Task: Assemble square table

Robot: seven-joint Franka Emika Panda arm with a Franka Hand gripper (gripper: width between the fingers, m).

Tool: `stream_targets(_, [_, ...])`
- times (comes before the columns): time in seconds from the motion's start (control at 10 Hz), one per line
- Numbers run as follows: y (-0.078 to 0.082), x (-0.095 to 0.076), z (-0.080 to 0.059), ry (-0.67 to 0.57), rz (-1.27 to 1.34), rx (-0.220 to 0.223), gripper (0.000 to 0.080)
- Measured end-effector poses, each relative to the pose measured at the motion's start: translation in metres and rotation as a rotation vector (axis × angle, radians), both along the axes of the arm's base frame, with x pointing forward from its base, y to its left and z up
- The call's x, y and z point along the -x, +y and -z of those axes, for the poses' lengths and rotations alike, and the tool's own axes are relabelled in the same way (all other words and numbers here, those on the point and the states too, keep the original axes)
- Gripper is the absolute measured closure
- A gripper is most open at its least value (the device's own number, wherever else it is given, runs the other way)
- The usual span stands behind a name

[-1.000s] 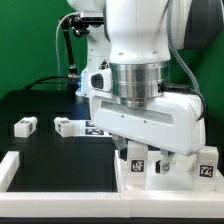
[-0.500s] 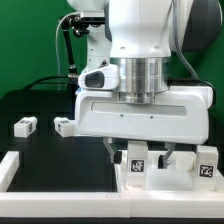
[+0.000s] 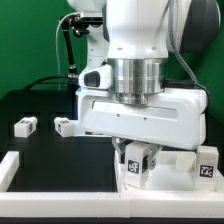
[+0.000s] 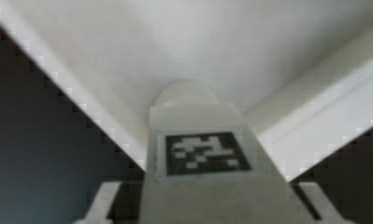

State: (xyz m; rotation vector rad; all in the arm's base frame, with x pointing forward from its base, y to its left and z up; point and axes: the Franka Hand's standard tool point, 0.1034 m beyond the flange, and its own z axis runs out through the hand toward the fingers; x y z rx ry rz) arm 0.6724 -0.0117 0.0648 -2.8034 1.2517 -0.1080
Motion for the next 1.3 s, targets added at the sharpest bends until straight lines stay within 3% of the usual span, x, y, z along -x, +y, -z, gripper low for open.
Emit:
stream_targets(0.2, [-0.001,0.002,0.001,0.021,0.383,-0.061,0.0512])
stream_targets(0.3, [0.003,0.003,0.001,0.045,0.602,-0.131,0.0512])
stream_targets(0.4, [0.002,0.003,0.002,0.059,0.742,-0.184,0.0512])
stream_targets(0.5, [0.002,0.004,0.003,0.063,0.781,-0.203,0.0512])
stream_targets(0.8, [0.003,0.004,0.003,0.061,0.761,-0.198,0.0512])
stream_targets(0.9, [0.002,0.003,0.001,0.046,0.578,-0.175,0.0333])
stream_targets(1.0, [0.003,-0.007,-0.013,0.062,0.343,-0.164,0.0214])
stream_targets(1.1, [0.006,-0.016,-0.02,0.042,0.172,-0.153,0.0214])
stream_targets(1.3, [0.004,-0.013,-0.017,0.034,0.053,-0.141,0.0154])
